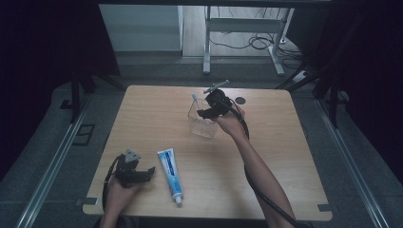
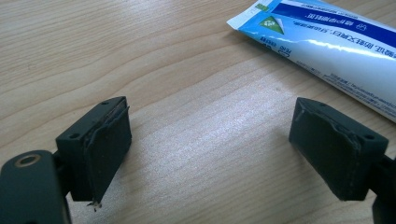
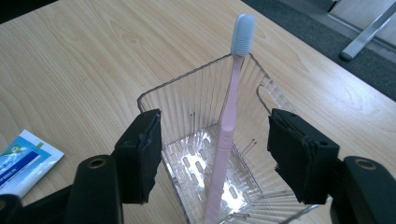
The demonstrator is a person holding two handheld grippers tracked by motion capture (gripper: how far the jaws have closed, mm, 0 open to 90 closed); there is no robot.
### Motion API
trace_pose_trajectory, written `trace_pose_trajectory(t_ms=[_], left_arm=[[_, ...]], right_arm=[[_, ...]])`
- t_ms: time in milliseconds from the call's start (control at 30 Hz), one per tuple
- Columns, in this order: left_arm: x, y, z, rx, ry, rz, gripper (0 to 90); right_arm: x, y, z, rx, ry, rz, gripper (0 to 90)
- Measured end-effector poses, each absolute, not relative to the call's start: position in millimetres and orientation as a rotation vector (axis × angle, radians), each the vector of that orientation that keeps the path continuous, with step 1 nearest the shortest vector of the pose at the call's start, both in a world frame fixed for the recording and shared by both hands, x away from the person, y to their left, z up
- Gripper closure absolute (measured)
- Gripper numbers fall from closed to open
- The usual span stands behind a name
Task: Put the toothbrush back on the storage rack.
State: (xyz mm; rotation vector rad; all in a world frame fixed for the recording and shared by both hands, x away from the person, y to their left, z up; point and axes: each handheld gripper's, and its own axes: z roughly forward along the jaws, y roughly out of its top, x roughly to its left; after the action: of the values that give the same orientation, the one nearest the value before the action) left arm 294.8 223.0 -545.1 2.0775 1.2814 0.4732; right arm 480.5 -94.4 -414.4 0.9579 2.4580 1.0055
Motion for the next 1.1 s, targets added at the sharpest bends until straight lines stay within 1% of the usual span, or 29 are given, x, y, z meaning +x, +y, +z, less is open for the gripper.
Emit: trace_pose_trajectory(t_ms=[467, 1100], left_arm=[[294.7, 222.9, -545.2, 2.077, 1.281, 0.475, 13.0], [294.7, 222.9, -545.2, 2.078, 1.282, 0.476, 13.0]], right_arm=[[462.6, -105.6, -405.4, 0.910, 2.426, 1.072, 31.5], [442.9, -145.5, -402.8, 0.943, 2.369, 1.147, 29.7]])
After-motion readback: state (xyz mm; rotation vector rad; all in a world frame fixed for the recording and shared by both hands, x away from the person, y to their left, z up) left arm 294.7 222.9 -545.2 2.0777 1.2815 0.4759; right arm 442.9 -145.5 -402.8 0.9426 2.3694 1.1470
